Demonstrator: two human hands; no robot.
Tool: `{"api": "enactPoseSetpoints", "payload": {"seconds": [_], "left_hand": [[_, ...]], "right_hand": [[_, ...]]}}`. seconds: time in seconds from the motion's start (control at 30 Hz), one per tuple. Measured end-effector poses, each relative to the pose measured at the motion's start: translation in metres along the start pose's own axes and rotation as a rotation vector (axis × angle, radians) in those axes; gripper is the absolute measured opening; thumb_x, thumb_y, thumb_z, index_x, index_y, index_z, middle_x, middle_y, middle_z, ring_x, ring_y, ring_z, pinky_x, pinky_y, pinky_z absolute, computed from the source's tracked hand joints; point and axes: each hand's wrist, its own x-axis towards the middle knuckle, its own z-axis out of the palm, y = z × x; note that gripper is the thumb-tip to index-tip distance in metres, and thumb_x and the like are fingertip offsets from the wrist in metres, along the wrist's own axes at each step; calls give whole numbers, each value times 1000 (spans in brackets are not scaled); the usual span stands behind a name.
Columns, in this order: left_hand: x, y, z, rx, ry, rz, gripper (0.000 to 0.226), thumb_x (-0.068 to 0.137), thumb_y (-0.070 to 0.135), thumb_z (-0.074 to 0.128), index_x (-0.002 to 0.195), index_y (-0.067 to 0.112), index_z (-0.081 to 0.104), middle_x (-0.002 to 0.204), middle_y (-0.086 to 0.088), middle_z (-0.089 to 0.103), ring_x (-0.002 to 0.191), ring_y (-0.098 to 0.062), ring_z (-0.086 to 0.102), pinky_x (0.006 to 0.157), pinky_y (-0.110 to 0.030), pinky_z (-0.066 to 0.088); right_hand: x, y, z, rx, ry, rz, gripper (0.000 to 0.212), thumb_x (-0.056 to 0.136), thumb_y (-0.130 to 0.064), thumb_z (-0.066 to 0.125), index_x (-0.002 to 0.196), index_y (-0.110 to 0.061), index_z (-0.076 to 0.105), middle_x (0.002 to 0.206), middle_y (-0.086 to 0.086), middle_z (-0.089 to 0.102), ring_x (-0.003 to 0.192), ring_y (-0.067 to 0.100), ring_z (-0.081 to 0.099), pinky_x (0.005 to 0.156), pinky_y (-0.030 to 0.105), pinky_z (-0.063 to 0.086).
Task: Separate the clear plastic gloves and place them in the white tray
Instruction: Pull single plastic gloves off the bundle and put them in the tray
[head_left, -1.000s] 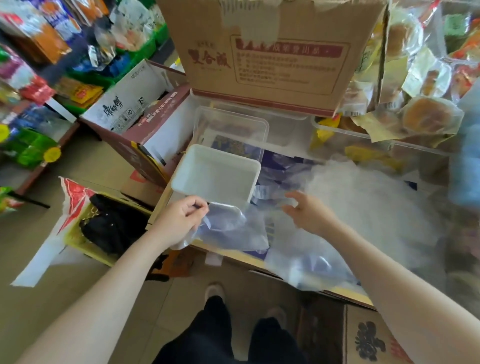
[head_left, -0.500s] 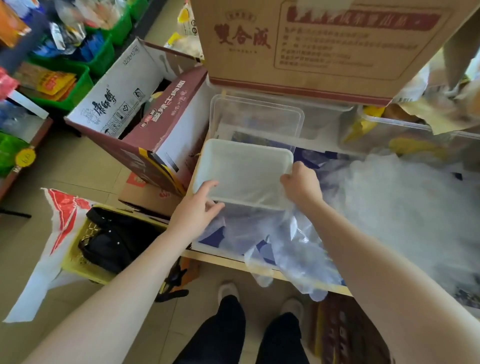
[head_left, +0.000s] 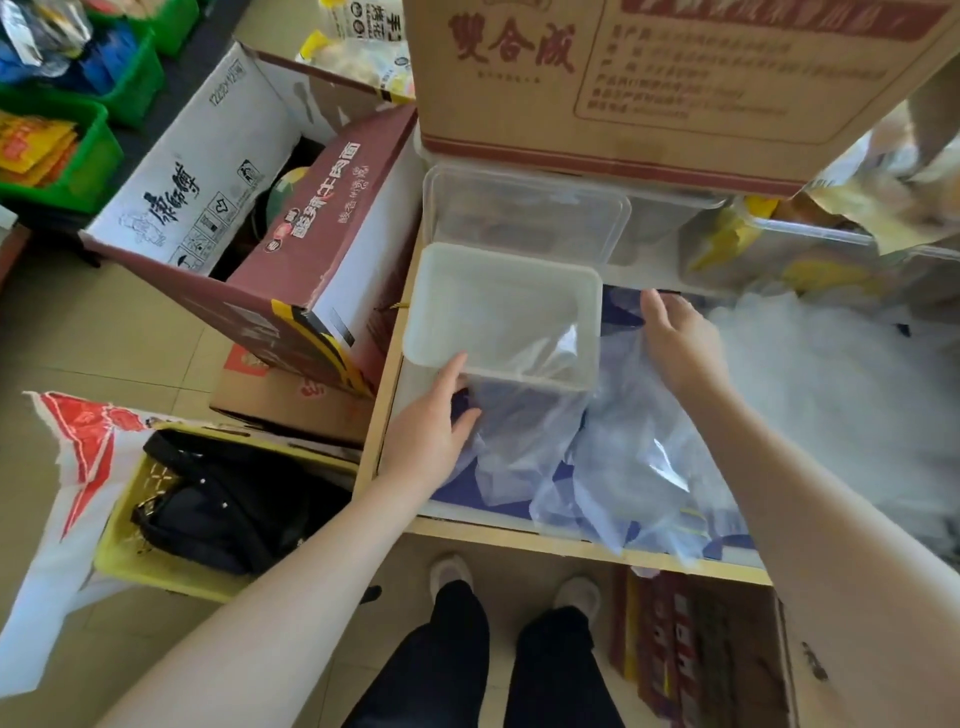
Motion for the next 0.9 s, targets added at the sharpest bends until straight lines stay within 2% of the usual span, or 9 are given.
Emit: {"api": "enactPoseSetpoints", "payload": {"seconds": [0.13, 0.23, 0.33, 0.43, 0.53, 0.6, 0.7, 0.8, 0.9], "left_hand": [[-12, 2, -10, -333, 23, -7, 72, 89, 25, 61, 145, 36, 17, 132, 14, 53, 93, -2, 55, 80, -22, 48], [-25, 16, -18, -519, -42, 18, 63, 86, 15, 64, 127, 52, 35, 116, 29, 59, 59, -19, 56, 63, -28, 51], [-37, 42, -23, -627, -125, 46, 45, 89, 2, 58, 105, 43, 64, 101, 18, 70, 75, -5, 63, 70, -16, 45], [-50, 72, -27, -720, -200, 97, 40, 89, -5, 53, 101, 30, 68, 100, 28, 67, 105, 5, 60, 84, -8, 44], [-66, 94, -26, -837, -172, 107, 38, 89, -6, 51, 103, 26, 67, 104, 24, 68, 108, 4, 59, 86, -9, 44], [-74, 98, -19, -907, -75, 49, 35, 90, -3, 52, 105, 26, 66, 105, 24, 68, 98, 8, 61, 84, -10, 45], [-84, 91, -3, -885, -27, -65, 39, 82, 29, 68, 118, 35, 54, 117, 22, 64, 104, 8, 58, 91, -19, 46], [-89, 89, 4, -711, -238, -208, 95, 45, 75, 73, 127, 40, 41, 114, 15, 65, 94, 1, 63, 77, -23, 49], [-86, 98, 10, -623, -222, -250, 59, 62, 54, 76, 113, 29, 59, 93, 4, 72, 89, -8, 66, 80, -28, 51]], "right_hand": [[-32, 37, -46, 319, -233, 101, 16, 94, -20, 52, 93, -20, 68, 92, 8, 66, 40, 2, 42, 40, 17, 32], [-50, 52, -49, 376, -557, 51, 25, 89, -5, 57, 104, -23, 65, 113, 5, 67, 89, 16, 65, 65, 12, 49], [-63, 47, -32, 393, -701, -14, 36, 84, -15, 66, 119, -20, 60, 119, 2, 65, 106, 34, 60, 96, 52, 44], [-73, 40, -23, 554, -714, -43, 51, 81, -14, 70, 129, -12, 52, 111, 0, 66, 93, 16, 66, 82, 28, 53], [-76, 49, -30, 701, -797, -110, 35, 66, -37, 79, 97, -28, 65, 130, 4, 58, 117, 15, 56, 94, 27, 43], [-77, 53, -44, 720, -935, -131, 22, 61, -32, 84, 67, -26, 64, 108, 0, 69, 98, 8, 65, 78, 19, 47], [-72, 46, -65, 587, -1026, -177, 27, 65, -10, 80, 66, -10, 53, 51, -8, 57, 42, -1, 48, 41, 9, 36], [-61, 27, -77, 335, -1074, -370, 22, 78, 0, 68, 67, -6, 50, 48, -4, 56, 40, 0, 45, 43, 8, 35], [-55, -1, -78, 153, -1098, -492, 23, 82, -1, 66, 66, -10, 53, 53, -2, 61, 49, 6, 53, 52, 11, 41]]}}
